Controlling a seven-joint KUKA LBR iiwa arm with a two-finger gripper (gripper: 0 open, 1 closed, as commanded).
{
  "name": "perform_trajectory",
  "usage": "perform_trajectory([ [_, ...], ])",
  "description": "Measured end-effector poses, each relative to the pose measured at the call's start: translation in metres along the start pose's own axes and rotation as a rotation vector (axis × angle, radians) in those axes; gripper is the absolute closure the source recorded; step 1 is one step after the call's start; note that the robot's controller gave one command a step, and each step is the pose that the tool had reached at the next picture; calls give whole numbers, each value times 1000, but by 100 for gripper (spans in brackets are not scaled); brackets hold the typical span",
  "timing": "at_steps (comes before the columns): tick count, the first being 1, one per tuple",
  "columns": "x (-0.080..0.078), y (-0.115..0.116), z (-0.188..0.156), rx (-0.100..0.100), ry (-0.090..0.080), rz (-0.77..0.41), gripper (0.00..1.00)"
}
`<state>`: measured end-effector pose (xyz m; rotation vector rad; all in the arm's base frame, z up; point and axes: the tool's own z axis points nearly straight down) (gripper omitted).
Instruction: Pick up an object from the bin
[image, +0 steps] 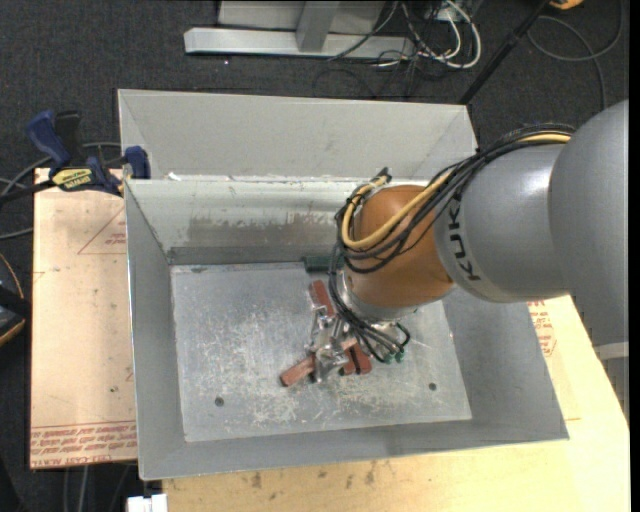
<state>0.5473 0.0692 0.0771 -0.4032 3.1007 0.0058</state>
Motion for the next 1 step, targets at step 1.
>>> perform_trajectory([
  [1, 10, 4, -130, 0, 13, -72, 100],
])
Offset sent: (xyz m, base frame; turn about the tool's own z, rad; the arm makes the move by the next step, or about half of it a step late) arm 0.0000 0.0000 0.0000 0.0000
